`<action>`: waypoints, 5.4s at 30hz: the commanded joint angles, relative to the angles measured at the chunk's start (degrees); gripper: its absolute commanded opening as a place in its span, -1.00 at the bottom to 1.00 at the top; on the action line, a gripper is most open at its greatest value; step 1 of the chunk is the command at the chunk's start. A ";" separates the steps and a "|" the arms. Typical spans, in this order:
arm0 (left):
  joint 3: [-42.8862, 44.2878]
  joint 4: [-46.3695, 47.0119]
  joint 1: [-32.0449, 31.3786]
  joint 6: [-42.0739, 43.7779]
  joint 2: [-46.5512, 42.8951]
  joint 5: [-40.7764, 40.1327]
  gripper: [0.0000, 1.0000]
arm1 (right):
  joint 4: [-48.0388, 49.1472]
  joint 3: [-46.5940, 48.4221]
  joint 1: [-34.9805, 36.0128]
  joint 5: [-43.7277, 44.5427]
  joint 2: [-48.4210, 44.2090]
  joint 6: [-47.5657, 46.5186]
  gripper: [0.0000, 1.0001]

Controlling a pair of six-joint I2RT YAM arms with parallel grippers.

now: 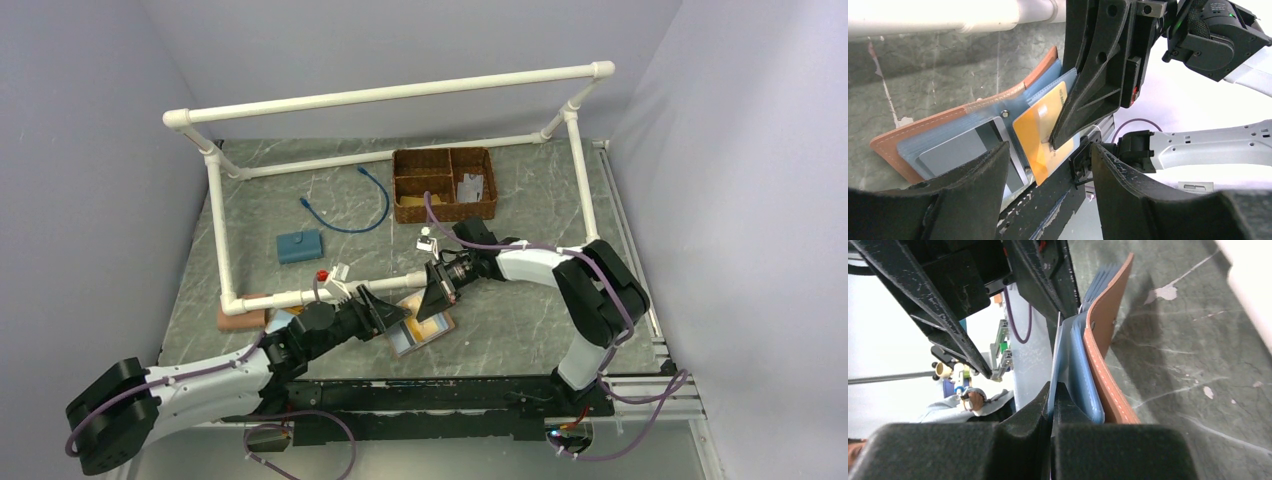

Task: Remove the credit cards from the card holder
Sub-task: Remove the credit card from the card holder.

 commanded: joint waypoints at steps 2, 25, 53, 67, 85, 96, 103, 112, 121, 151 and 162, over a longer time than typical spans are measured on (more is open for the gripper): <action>0.73 6.77 0.16 0.71 2.91 2.38 0.26 | 5.73 -0.58 -0.47 -7.00 -2.92 3.01 -1.00; -1.46 16.32 0.15 -0.28 5.74 3.33 -0.30 | 9.24 -1.81 -0.94 -11.00 -1.94 5.59 -1.00; -6.19 12.70 0.33 3.15 -4.15 3.06 -1.00 | 5.84 -0.39 -1.11 -13.68 -0.12 -0.65 -0.73; -5.55 -16.28 0.63 2.43 -24.13 1.88 -1.00 | -7.91 3.43 -1.16 -1.90 2.96 -13.50 -0.99; -1.23 -20.19 0.90 8.83 -24.07 3.20 -1.00 | -36.98 16.46 -0.55 20.49 3.58 -42.53 -0.71; 5.00 -14.97 1.12 20.94 -13.02 9.51 -1.00 | -37.37 13.76 -3.87 31.13 -5.71 -48.11 -0.32; 6.92 -12.21 1.11 26.67 -7.83 12.78 -1.00 | -38.46 13.73 -7.98 26.56 -12.76 -53.11 -0.28; 10.64 -9.38 1.09 36.21 -2.79 21.78 -1.00 | -43.72 17.22 -8.11 8.90 -21.03 -74.01 0.35; 14.00 -7.50 1.10 44.64 3.07 25.73 -1.00 | -51.48 12.99 -7.96 -5.00 -19.87 -97.73 0.87; 16.71 -3.38 0.93 47.10 10.18 23.11 -1.00 | -36.48 9.67 -1.65 -0.54 -12.39 -71.92 -0.37; 16.01 -4.06 0.95 45.40 9.20 20.87 -0.99 | -42.57 11.26 -1.37 -1.52 -11.34 -79.03 -1.00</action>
